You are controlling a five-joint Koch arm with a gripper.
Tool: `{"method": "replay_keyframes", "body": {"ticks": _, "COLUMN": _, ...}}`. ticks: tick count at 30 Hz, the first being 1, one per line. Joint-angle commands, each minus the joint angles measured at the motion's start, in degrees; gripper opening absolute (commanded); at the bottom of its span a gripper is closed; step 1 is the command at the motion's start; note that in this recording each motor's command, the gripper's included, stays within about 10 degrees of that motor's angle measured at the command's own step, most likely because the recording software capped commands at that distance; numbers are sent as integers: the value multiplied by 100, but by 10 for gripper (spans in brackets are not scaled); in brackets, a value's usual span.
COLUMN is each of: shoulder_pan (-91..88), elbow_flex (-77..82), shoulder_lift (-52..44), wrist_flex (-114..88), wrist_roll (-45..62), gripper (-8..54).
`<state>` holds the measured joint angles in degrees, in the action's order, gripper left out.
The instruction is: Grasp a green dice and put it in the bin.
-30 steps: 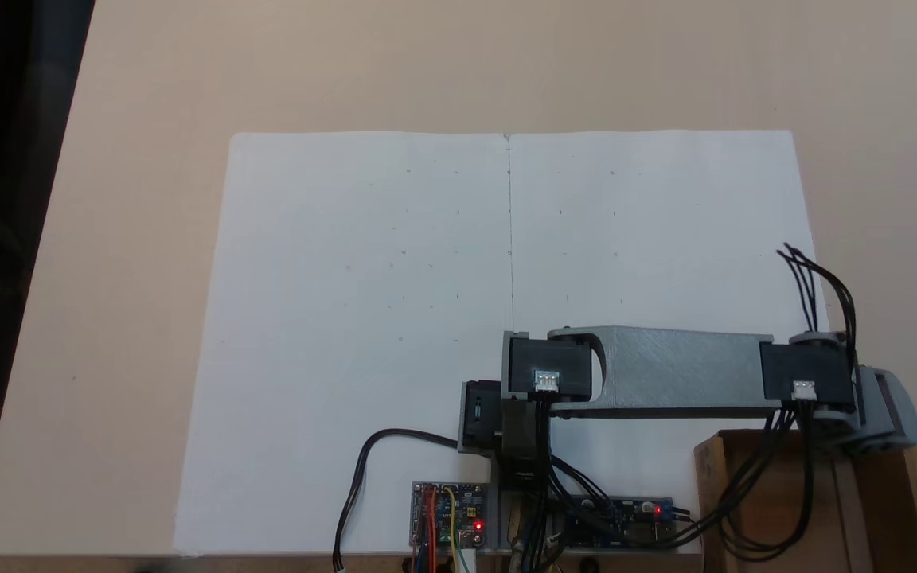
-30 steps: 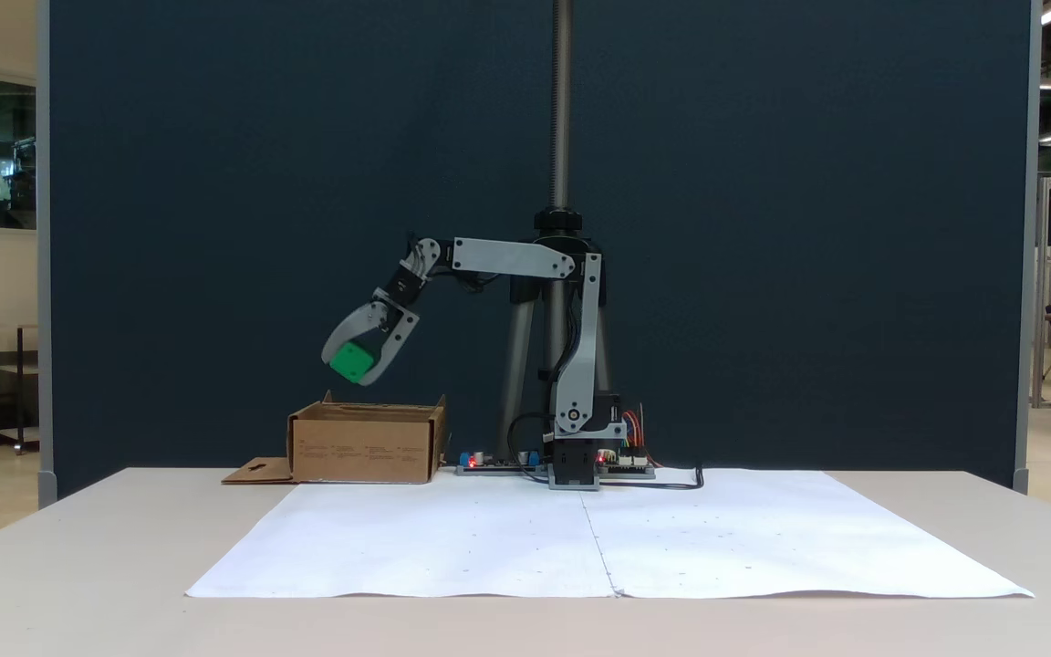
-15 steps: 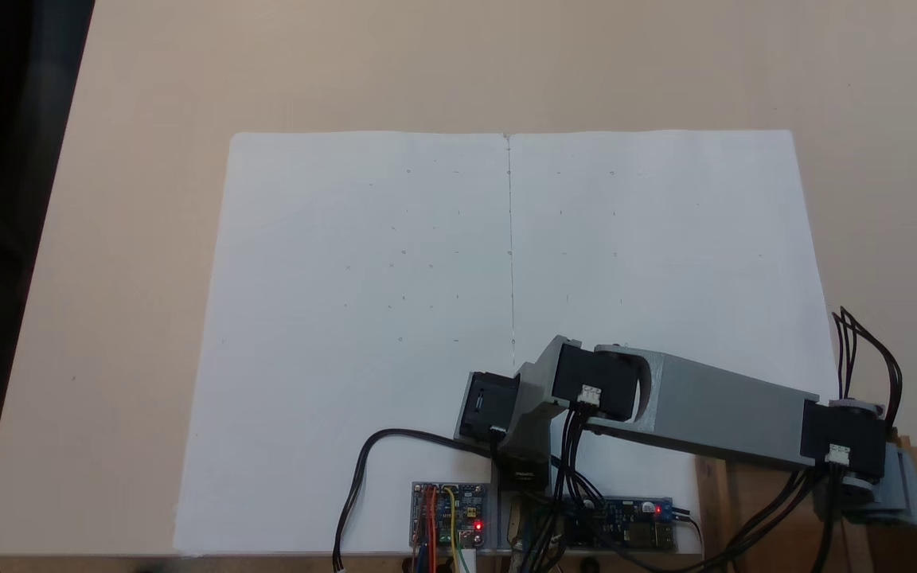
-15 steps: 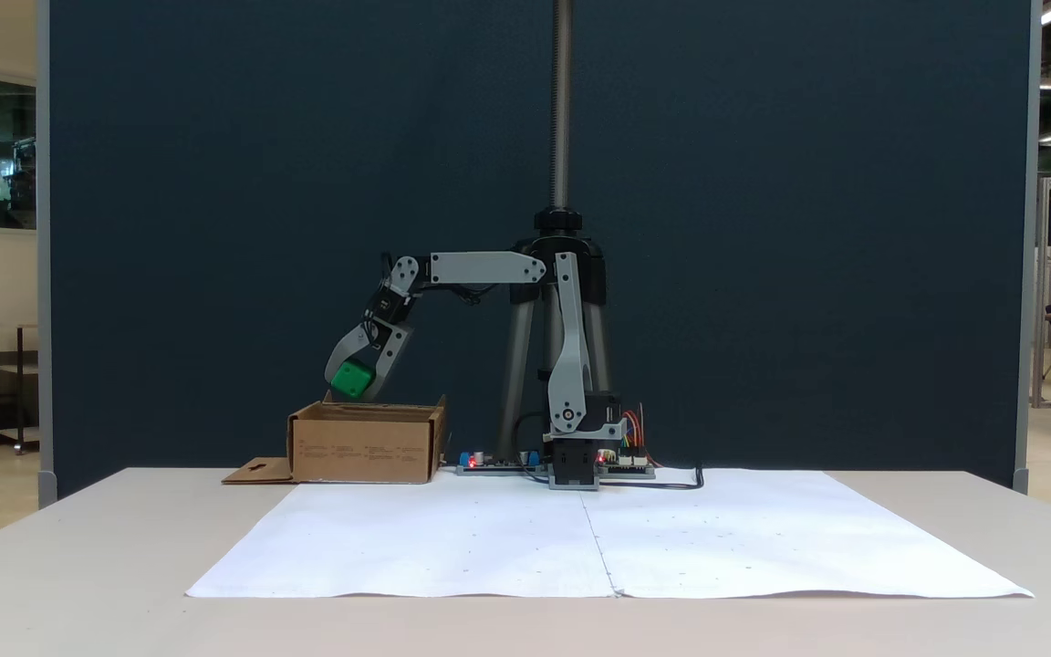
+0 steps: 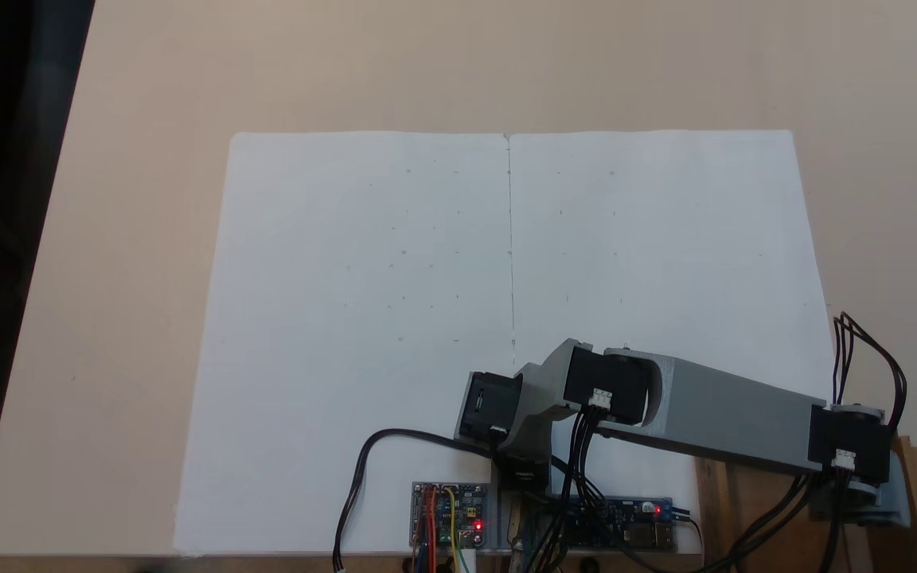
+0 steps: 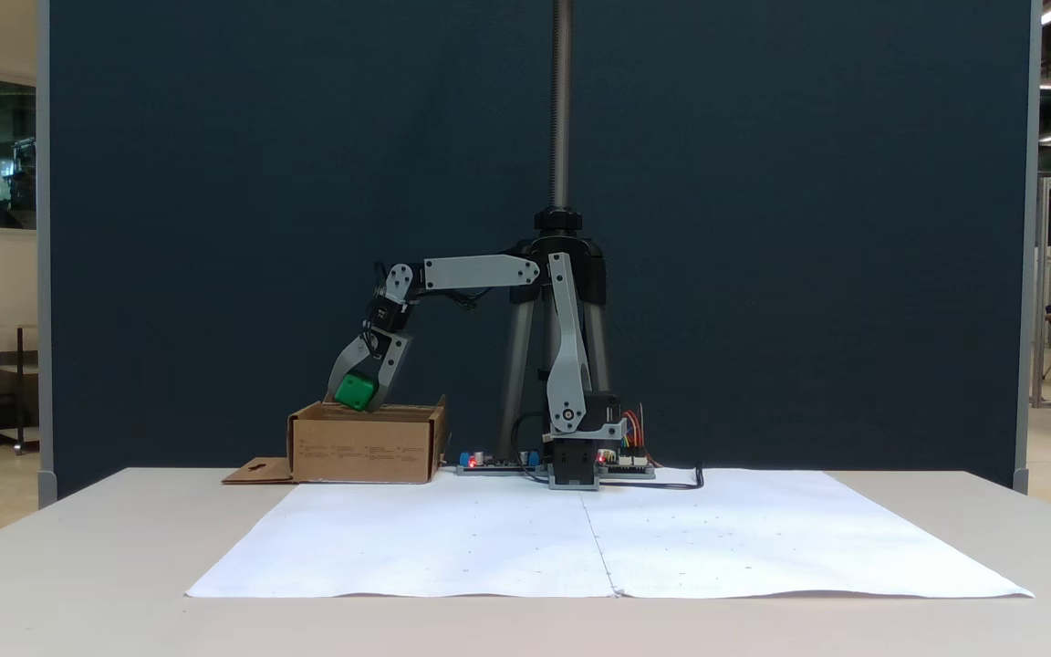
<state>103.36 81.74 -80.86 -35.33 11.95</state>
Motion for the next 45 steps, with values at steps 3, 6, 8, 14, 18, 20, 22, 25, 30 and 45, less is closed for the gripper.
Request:
{"method": "replay_keyframes", "body": {"ticks": 3, "shoulder_pan": 141, "elbow_flex": -369, "shoulder_lift": -220, "wrist_flex": -88, "wrist_roll": 185, "gripper": 336}}
{"method": "replay_keyframes", "body": {"ticks": 6, "shoulder_pan": 141, "elbow_flex": -369, "shoulder_lift": -316, "wrist_flex": -79, "wrist_roll": 176, "gripper": 387}}
{"method": "replay_keyframes", "body": {"ticks": 8, "shoulder_pan": 123, "elbow_flex": -369, "shoulder_lift": -439, "wrist_flex": -70, "wrist_roll": 167, "gripper": 387}}
{"method": "replay_keyframes", "body": {"ticks": 14, "shoulder_pan": -255, "elbow_flex": -387, "shoulder_lift": -949, "wrist_flex": -9, "wrist_roll": -167, "gripper": 387}}
{"method": "replay_keyframes", "body": {"ticks": 18, "shoulder_pan": -1072, "elbow_flex": -396, "shoulder_lift": -1274, "wrist_flex": 308, "wrist_roll": -809, "gripper": 387}}
{"method": "replay_keyframes", "body": {"ticks": 20, "shoulder_pan": -1512, "elbow_flex": -396, "shoulder_lift": -1318, "wrist_flex": 642, "wrist_roll": -1081, "gripper": 388}}
{"method": "replay_keyframes", "body": {"ticks": 22, "shoulder_pan": -2573, "elbow_flex": -396, "shoulder_lift": -1538, "wrist_flex": 1220, "wrist_roll": -1703, "gripper": 432}}
{"method": "replay_keyframes", "body": {"ticks": 25, "shoulder_pan": -3946, "elbow_flex": -396, "shoulder_lift": -1679, "wrist_flex": 1949, "wrist_roll": -1784, "gripper": 432}}
{"method": "replay_keyframes", "body": {"ticks": 30, "shoulder_pan": -5616, "elbow_flex": 35, "shoulder_lift": -2083, "wrist_flex": 2443, "wrist_roll": -1784, "gripper": 433}}
{"method": "replay_keyframes", "body": {"ticks": 45, "shoulder_pan": -9404, "elbow_flex": 3911, "shoulder_lift": -4491, "wrist_flex": 3399, "wrist_roll": -1802, "gripper": 438}}
